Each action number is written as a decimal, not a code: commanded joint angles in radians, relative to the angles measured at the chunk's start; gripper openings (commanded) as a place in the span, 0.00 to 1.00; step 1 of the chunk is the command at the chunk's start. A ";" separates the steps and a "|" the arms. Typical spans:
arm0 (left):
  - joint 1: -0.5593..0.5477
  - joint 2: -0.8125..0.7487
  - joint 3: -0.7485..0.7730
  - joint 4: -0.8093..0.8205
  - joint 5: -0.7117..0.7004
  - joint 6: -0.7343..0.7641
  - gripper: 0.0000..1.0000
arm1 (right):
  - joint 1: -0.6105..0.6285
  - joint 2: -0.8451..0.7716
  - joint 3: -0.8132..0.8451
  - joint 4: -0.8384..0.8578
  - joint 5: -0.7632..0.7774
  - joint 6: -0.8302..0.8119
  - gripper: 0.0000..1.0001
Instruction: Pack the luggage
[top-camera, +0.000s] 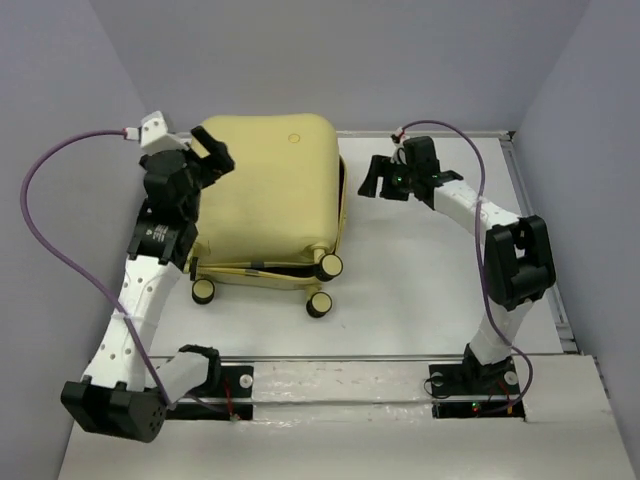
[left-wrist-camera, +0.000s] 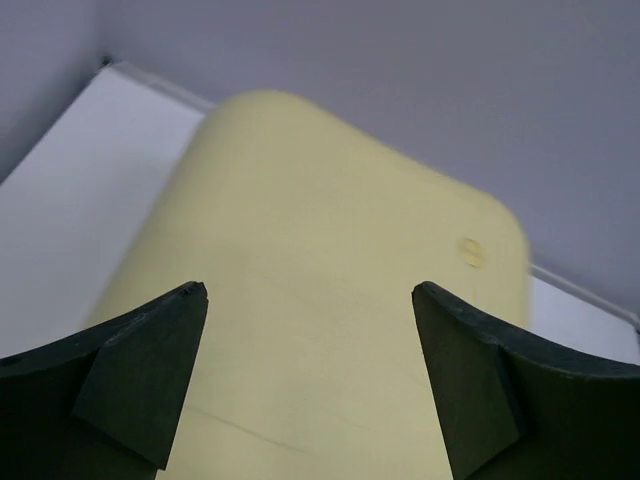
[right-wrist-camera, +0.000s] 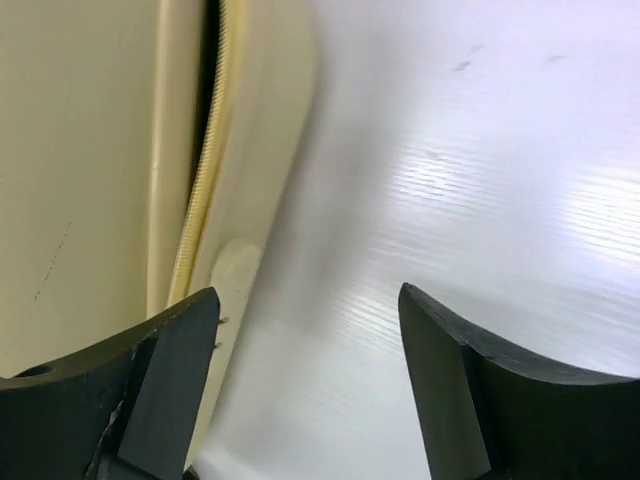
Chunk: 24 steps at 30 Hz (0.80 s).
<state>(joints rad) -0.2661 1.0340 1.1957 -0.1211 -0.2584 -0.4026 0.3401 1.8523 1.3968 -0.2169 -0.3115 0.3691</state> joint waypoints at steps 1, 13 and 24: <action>0.339 0.024 -0.105 0.076 0.249 -0.169 0.95 | -0.068 -0.125 -0.050 -0.021 0.034 -0.002 0.58; 0.630 0.225 -0.228 0.212 0.269 -0.269 0.67 | 0.023 -0.056 -0.101 0.036 0.011 0.011 0.07; 0.702 0.472 -0.239 0.195 0.299 -0.281 0.06 | 0.076 0.039 -0.042 0.086 0.003 0.067 0.07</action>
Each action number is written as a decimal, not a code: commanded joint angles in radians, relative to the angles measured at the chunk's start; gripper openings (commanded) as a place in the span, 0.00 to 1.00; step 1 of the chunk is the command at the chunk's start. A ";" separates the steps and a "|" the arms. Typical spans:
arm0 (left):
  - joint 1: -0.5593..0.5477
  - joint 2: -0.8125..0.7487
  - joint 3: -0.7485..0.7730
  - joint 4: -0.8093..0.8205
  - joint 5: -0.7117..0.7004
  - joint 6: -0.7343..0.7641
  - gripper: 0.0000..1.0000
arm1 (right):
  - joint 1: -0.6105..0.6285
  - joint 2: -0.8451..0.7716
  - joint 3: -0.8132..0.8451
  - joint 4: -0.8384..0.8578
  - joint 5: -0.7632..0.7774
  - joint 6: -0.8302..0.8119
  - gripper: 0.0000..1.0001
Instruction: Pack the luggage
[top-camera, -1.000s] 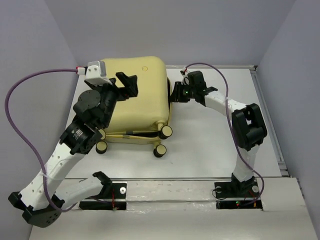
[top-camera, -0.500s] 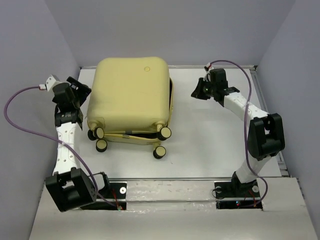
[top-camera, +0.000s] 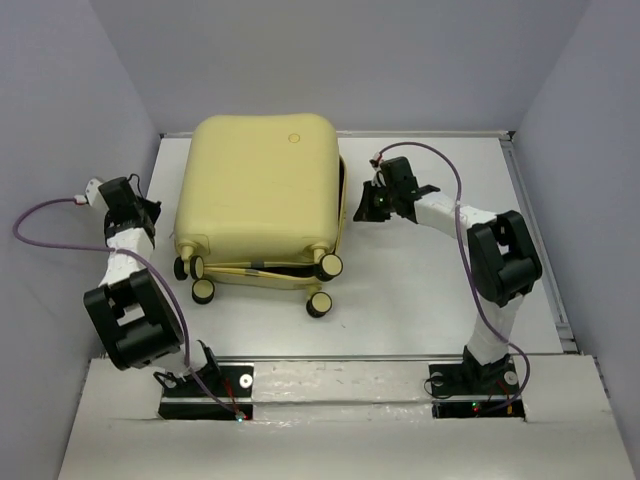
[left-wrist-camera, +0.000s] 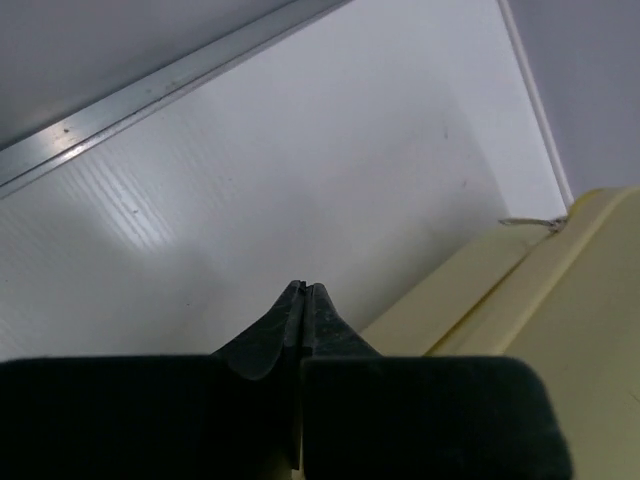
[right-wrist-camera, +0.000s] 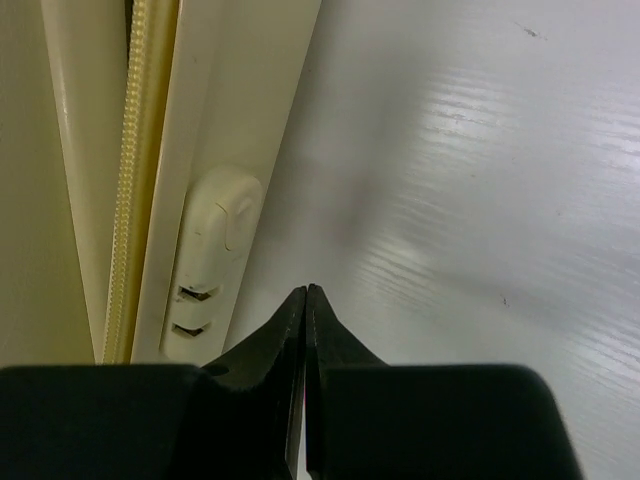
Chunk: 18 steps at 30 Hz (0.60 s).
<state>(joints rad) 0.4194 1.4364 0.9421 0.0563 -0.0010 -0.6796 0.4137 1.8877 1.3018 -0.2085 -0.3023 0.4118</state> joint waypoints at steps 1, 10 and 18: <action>0.015 0.090 0.011 0.017 0.064 -0.006 0.06 | 0.002 0.007 0.050 0.083 -0.008 0.027 0.07; -0.097 0.060 -0.291 0.201 0.225 -0.097 0.06 | 0.013 0.024 0.076 0.120 -0.020 0.030 0.07; -0.359 -0.207 -0.523 0.255 0.224 -0.165 0.06 | -0.021 0.051 0.198 0.073 -0.027 -0.019 0.07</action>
<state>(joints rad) 0.2810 1.3430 0.5343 0.3641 0.0925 -0.8059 0.3965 1.9270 1.3888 -0.1898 -0.2573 0.4068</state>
